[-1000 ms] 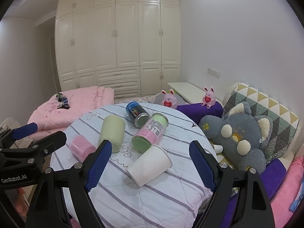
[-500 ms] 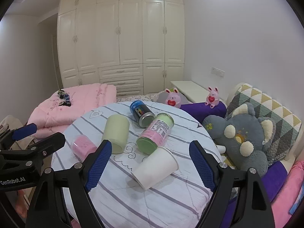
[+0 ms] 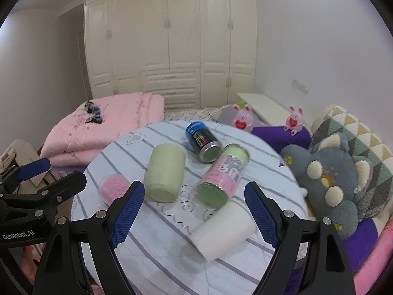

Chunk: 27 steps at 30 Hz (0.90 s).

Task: Flip cup upright
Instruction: 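Close the left gripper around the body of the light green cup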

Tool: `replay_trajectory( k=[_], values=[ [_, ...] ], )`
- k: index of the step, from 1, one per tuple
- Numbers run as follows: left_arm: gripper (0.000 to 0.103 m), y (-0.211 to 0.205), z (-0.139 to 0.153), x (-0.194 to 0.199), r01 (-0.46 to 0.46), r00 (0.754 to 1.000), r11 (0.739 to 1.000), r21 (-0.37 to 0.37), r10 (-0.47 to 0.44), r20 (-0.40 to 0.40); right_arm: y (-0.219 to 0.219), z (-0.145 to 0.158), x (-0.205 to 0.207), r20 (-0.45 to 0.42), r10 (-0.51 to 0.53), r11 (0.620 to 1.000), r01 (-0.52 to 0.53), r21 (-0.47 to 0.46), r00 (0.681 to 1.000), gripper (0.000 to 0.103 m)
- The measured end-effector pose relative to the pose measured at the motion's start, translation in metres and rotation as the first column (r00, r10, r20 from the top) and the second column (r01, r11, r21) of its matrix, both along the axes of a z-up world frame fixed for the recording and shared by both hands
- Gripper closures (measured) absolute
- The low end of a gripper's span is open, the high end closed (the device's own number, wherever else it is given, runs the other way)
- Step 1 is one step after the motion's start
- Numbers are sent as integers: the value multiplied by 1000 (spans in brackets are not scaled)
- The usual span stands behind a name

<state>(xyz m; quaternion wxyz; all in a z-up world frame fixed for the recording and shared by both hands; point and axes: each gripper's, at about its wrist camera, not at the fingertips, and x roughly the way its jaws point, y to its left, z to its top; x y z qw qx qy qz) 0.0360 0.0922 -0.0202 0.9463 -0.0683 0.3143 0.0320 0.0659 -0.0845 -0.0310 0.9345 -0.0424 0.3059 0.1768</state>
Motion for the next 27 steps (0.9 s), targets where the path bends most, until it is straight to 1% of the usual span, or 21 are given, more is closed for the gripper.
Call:
replay_trajectory(
  k=[2,6,10,15,18,21,23,25,27],
  values=[
    [0,4,0,6,-7,1000,1000,1,7,-11,7,-3,10,-32,13,1000,-13,4,999,18],
    [0,10,-3,22,-11,999,1000,-9,11,-46,14,-8,24,-68,15,1000,-14,17,998,18],
    [0,12,-4,40,-18,997,1000,-25,16,-76,19,-12,35,-80,6,1000,-6,-1,997,18],
    [0,6,-6,67,-2,991,998,-61,-6,-134,16,-16,50,-90,-11,1000,8,-25,996,18],
    [0,1,-14,91,-14,980,995,-97,-6,-199,12,-21,60,-92,-31,999,27,-47,995,18],
    [0,-6,-24,113,-26,965,993,-116,-6,-261,5,-25,72,-99,-50,997,43,-65,994,18],
    [0,-11,-34,129,-36,954,993,-116,0,-301,0,-27,80,-100,-66,995,59,-80,993,18],
    [0,-18,-45,146,-44,935,992,-116,0,-354,-7,-29,90,-98,-83,993,74,-88,992,18],
    [0,-23,-54,157,-57,921,994,-93,17,-389,-12,-32,100,-95,-95,992,87,-93,991,18]
  ],
)
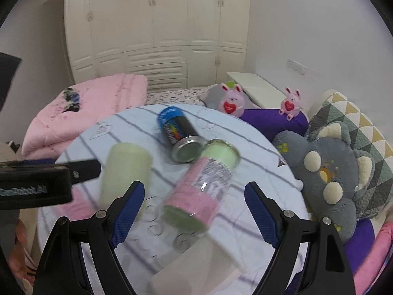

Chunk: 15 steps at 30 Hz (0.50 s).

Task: Flip cup upright
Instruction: 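Close the left gripper around the body of the light green cup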

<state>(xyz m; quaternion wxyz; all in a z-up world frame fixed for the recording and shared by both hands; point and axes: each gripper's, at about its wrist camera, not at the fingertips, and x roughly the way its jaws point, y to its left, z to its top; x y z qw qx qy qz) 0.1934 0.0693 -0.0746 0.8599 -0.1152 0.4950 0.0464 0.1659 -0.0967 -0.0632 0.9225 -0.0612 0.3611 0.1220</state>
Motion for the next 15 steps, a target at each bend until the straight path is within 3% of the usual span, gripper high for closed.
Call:
replay_trajectory(
  k=[2,5,12,15],
  values=[
    [0,-6,-13,15,-2,999,1000,16,2,-52,-5,-3,10,3,-17,1000,18,-7,1000,18],
    [0,-5,-29,30,-28,993,999,-34,24,-114,-10,-11,24,-15,-12,1000,12,5,1000,18],
    [1,-7,-63,52,-73,975,995,-63,58,-217,-15,-24,42,-47,7,1000,-6,23,999,18],
    [13,-10,-68,57,-70,971,996,-51,57,-230,-17,-28,45,-59,15,999,-13,35,998,18]
  ],
)
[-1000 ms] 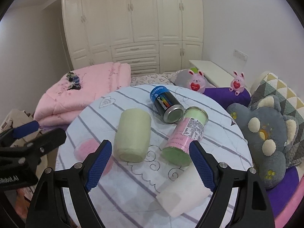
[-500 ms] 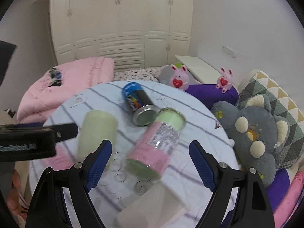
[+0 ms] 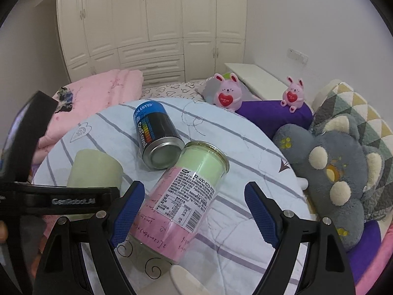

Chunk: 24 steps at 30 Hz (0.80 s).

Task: Flip cup upright
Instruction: 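Close the left gripper around the body of the light green cup, then grasp the green cup with the right gripper while the left gripper holds it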

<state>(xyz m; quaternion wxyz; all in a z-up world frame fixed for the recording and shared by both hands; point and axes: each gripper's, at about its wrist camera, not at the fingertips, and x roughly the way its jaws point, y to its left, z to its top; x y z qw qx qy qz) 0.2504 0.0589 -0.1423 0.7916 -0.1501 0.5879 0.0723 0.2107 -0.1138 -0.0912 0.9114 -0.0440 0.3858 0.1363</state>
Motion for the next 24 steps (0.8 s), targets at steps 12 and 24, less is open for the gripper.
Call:
replay_trajectory(
  k=[12,24],
  values=[
    [24,11,14,8,-2,1000,1000,19,2,25,-8,-1,3,0,2,999,-2,35,1000,18],
    [24,61,4,29,-91,996,996,18,91,6,20,5,5,11,45,998,-45,40,999,18]
  ],
)
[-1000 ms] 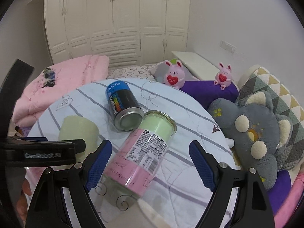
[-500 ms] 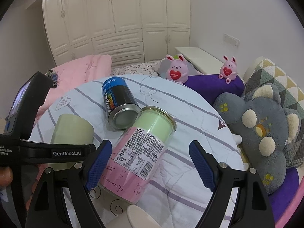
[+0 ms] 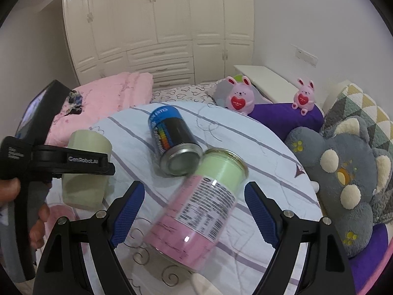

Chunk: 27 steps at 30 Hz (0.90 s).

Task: Flip cup upright
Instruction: 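Grasp the green cup with the right gripper while the left gripper holds it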

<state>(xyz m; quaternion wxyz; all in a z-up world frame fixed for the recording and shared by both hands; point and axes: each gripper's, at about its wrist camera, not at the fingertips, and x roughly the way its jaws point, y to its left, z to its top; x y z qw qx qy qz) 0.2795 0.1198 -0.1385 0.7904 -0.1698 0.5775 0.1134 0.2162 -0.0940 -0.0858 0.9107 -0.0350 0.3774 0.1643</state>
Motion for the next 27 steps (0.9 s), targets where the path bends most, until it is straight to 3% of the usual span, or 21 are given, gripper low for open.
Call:
replay_trajectory(
  k=[7,16,21,27],
  values=[
    [18,5,-1,-3,12,1000,1000,-24,-13,-6,20,-1,10,-2,8,999,-8,-38,1000,18],
    [9,13,34,-35,38,994,996,-80,-30,100,34,10,4,21,-7,997,8,-77,1000,18],
    [5,32,54,-63,36,989,997,-72,-25,145,47,22,-1,36,10,997,-7,-79,999,18],
    [5,63,58,-89,13,990,997,-79,-1,142,87,22,7,-47,102,995,-103,-20,994,18]
  ],
)
